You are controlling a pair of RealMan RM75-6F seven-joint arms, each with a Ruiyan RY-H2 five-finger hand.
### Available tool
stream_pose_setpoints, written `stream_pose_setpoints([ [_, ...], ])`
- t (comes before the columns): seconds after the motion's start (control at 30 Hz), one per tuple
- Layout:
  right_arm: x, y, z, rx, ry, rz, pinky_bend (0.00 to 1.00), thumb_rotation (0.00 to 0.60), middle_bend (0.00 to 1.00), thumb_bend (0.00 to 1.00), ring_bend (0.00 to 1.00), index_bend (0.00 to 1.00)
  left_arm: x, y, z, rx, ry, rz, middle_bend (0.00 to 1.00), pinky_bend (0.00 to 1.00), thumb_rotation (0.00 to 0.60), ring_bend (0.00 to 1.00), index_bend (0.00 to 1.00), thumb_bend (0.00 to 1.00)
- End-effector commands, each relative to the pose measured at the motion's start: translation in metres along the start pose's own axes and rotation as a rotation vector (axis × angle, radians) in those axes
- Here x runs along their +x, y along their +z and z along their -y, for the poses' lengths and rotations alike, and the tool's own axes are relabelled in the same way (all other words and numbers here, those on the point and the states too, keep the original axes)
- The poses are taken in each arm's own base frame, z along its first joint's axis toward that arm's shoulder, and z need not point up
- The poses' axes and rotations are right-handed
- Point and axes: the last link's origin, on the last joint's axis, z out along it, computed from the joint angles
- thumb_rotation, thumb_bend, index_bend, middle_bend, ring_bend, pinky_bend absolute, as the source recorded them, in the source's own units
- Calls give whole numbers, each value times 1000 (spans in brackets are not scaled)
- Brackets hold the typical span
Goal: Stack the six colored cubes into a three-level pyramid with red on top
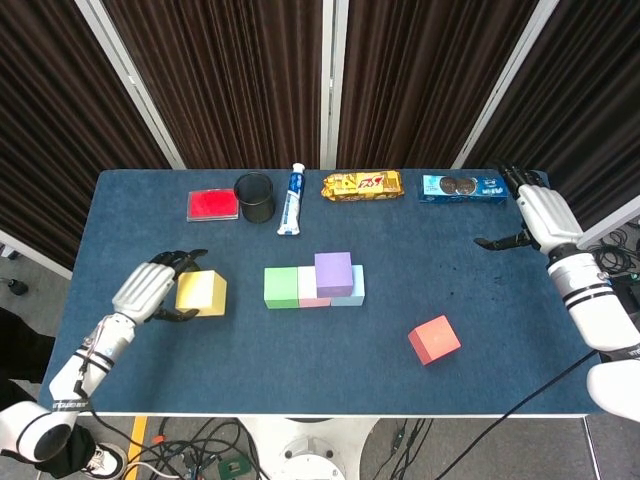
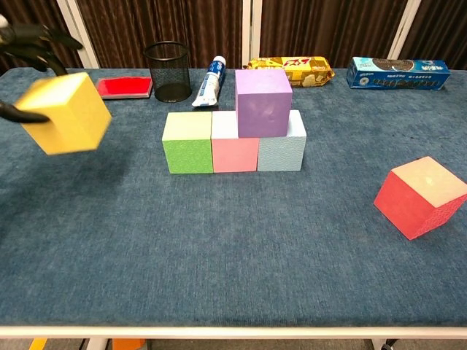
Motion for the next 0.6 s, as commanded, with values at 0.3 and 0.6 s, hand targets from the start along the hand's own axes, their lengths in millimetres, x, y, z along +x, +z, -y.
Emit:
stream_pose_setpoints([
  [0.3, 1, -14, 1, -28, -33, -33, 0, 600, 0, 0, 0, 0, 32, 5, -77, 130, -101, -51, 565, 166, 600, 166, 111, 258],
  [0.6, -4, -31, -16, -58, -19, -32, 0, 600, 0, 0, 0, 0, 16, 30, -97, 125, -88, -41, 566, 165, 600, 172, 111, 259],
])
